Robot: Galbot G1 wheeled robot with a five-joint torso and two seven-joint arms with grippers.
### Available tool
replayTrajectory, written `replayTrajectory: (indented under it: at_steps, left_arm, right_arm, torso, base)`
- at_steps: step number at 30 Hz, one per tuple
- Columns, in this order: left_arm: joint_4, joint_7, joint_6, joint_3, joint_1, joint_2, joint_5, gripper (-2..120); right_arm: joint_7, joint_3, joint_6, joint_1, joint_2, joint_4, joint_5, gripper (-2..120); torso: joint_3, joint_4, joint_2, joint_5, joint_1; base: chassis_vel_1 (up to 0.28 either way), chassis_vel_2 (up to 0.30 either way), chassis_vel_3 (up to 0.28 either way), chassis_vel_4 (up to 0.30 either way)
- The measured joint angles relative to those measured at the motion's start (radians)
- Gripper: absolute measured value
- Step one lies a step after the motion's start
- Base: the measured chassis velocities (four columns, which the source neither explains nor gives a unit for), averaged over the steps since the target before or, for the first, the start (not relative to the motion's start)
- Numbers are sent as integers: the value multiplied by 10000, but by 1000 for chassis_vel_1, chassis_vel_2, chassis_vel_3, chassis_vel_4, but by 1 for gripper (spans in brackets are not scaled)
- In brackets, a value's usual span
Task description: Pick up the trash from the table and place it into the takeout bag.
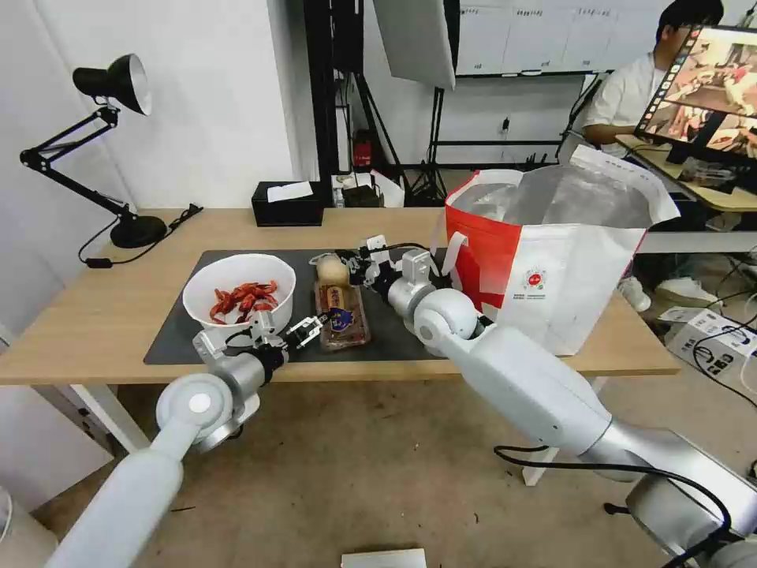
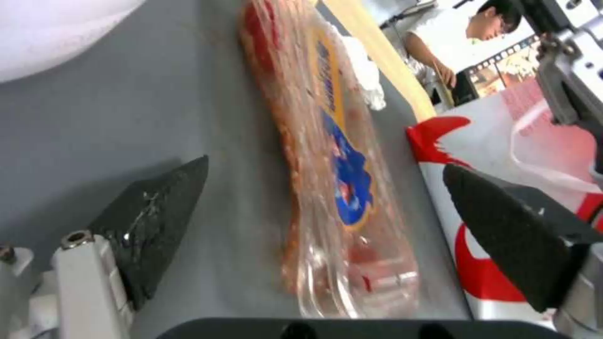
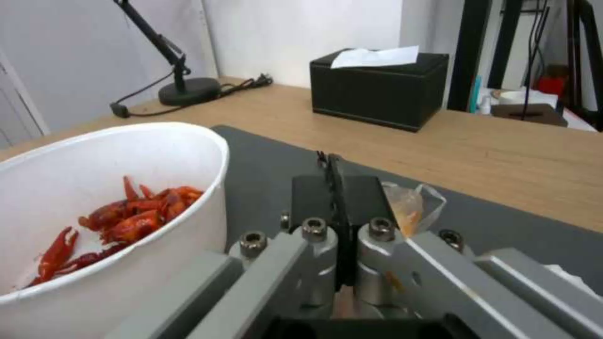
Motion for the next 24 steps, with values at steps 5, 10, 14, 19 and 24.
replayTrajectory:
  at_steps: [5,10,14,19,24]
  left_arm:
    - [154,-124,-98,32,-113,-170,76,100]
    - [210,-173,-159,116,-149,-237,203,100]
    - [236,-257,-203,181,-212,-337,246,100]
    - [234,-333,-205,297,-311,-465,231,100]
    - [234,-370,-205,388,-391,-484,203,100]
  right_arm:
    - [-15,1,1,-48,15,-4,-10,0]
    - [-21,1,2,-61,48,-30,-15,0]
    - [-25,0,6,-60,68,-69,-18,0]
    - [-26,22,14,-58,58,-75,-23,0]
    - [-29,52,21,-60,45,-75,-24,0]
  torso:
    - [0,1,0,1,0]
    - [0,1,0,1,-2]
    - [0,3,0,2,-2]
    - [0,0,0,1,-2]
    - [0,1,0,0,-1]
  base:
    - [0,0,0,0]
    - [0,0,0,0]
    - [0,0,0,0]
    - [0,0,0,0]
    - [0,0,0,0]
